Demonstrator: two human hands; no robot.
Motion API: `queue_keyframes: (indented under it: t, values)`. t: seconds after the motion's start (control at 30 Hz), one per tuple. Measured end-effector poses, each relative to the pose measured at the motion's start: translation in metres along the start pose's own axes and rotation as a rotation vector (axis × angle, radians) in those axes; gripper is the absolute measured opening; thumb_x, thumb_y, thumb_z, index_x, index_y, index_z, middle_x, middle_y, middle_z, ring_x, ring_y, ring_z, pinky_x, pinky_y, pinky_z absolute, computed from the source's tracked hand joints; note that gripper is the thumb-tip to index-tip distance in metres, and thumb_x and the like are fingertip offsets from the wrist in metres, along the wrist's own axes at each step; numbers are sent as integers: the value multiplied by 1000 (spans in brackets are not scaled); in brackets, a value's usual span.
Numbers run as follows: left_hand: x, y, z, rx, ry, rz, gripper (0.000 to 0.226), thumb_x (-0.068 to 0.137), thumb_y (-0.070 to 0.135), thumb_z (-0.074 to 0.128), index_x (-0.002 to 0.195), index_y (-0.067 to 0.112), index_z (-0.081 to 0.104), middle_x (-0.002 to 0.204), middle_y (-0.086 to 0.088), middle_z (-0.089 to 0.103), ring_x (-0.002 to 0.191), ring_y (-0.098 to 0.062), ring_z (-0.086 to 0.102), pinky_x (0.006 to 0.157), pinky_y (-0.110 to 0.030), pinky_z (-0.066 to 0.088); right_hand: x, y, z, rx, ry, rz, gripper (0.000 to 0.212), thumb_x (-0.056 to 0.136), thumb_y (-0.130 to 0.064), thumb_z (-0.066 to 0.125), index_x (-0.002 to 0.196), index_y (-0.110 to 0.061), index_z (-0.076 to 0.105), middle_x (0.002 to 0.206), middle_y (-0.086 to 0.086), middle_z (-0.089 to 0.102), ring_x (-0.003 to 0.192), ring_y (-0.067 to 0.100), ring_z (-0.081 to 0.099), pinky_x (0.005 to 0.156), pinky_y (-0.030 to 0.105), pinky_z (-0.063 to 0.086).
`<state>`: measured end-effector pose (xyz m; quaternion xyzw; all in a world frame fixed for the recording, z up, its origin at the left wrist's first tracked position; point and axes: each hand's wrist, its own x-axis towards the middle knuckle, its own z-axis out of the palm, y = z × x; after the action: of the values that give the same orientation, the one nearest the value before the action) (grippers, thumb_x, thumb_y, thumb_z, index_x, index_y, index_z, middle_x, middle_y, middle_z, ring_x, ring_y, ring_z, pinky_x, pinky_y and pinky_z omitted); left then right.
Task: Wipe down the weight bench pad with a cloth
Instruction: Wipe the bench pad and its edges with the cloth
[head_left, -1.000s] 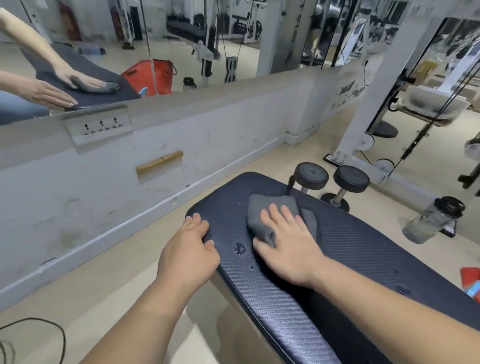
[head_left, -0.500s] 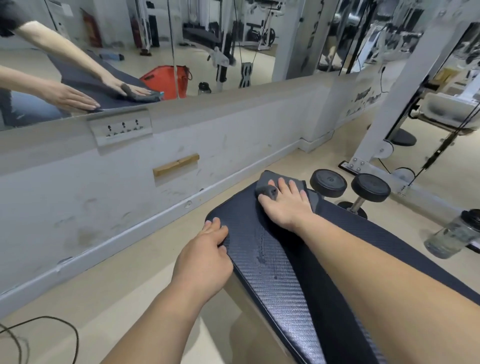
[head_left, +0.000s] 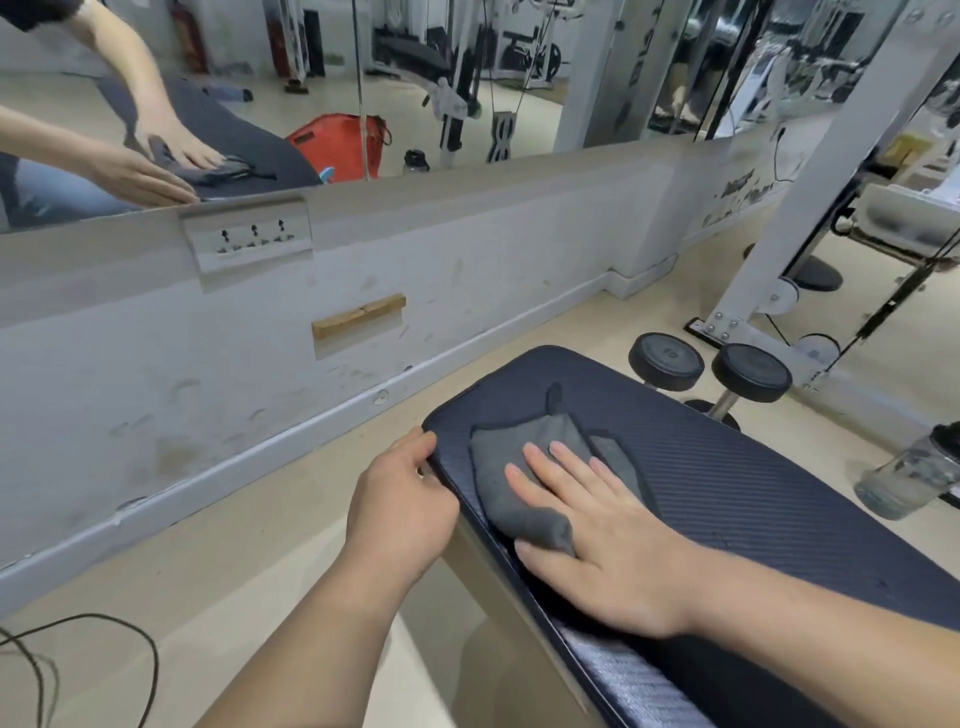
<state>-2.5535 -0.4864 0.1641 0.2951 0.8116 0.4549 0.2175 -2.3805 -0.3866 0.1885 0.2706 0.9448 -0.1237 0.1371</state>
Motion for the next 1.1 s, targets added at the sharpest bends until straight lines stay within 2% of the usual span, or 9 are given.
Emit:
queue_keyframes:
  t: [0.13, 0.27, 0.37, 0.5, 0.6, 0.77, 0.9, 1.03, 1.1]
  values:
    - [-7, 11, 0, 19, -29, 40, 38, 88, 3, 50, 76, 38, 52, 83, 30, 44, 96, -16, 50, 84, -25, 44, 89, 10, -22, 89, 90, 160, 71, 103, -60, 27, 165, -36, 1, 174, -6, -11, 159, 16, -17, 128, 41, -10]
    - [-7, 7, -2, -52, -51, 14, 54, 88, -4, 43, 119, 33, 67, 129, 37, 50, 122, -8, 53, 95, -19, 42, 143, 1, -22, 104, 157, 320, 74, 99, -60, 21, 165, -33, 2, 175, -1, -10, 160, 25, -15, 127, 51, -8]
    - [-3, 2, -3, -147, -83, -25, 60, 86, -9, 40, 87, 47, 61, 85, 50, 59, 99, -8, 56, 74, -9, 38, 119, -12, -11, 69, 181, 224, 72, 101, -59, 22, 165, -33, 2, 175, -1, -9, 160, 25, -16, 128, 50, -8]
    - [1, -3, -1, -221, 1, -106, 48, 85, -7, 42, 93, 35, 62, 99, 25, 65, 104, -3, 62, 78, -17, 43, 25, -28, 13, 6, 176, -39, 74, 98, -60, 24, 165, -37, 1, 174, -5, -11, 159, 21, -19, 128, 45, -10]
    - [1, -4, 7, -165, 46, -82, 56, 81, -8, 39, 117, 25, 66, 114, 10, 68, 111, -11, 62, 84, -22, 46, -30, -18, 27, -57, 67, -144, 78, 91, -62, 18, 163, -43, -5, 170, -13, -23, 154, 13, -30, 126, 38, -17]
    - [2, -3, 11, -67, 87, -27, 52, 87, 2, 47, 135, 17, 60, 132, 2, 62, 122, -15, 57, 104, -37, 49, 20, 29, -1, 4, 88, 34, 74, 96, -67, 23, 163, -43, 5, 172, -11, -12, 158, 12, -18, 128, 37, -10]
    - [-5, 3, 13, 79, 56, 87, 39, 88, 1, 50, 122, 14, 65, 115, 10, 53, 102, -8, 49, 84, -16, 35, 87, 46, -12, 72, 182, 380, 70, 101, -58, 23, 165, -35, 3, 175, 0, -7, 160, 24, -11, 128, 48, -5]
    - [-4, 0, 15, 264, 13, 160, 43, 87, 1, 49, 125, 12, 65, 144, -3, 49, 130, -21, 48, 99, -19, 35, 62, 26, -2, 56, 174, 271, 70, 102, -58, 26, 165, -35, 4, 175, 0, -8, 160, 24, -13, 128, 47, -7]
    - [-4, 0, 18, 312, 19, 183, 40, 87, 1, 49, 120, 14, 67, 143, -3, 50, 132, -24, 46, 100, -25, 38, 13, 18, 11, 20, 175, 120, 69, 103, -58, 30, 164, -38, 3, 174, -4, -11, 159, 19, -17, 128, 42, -9]
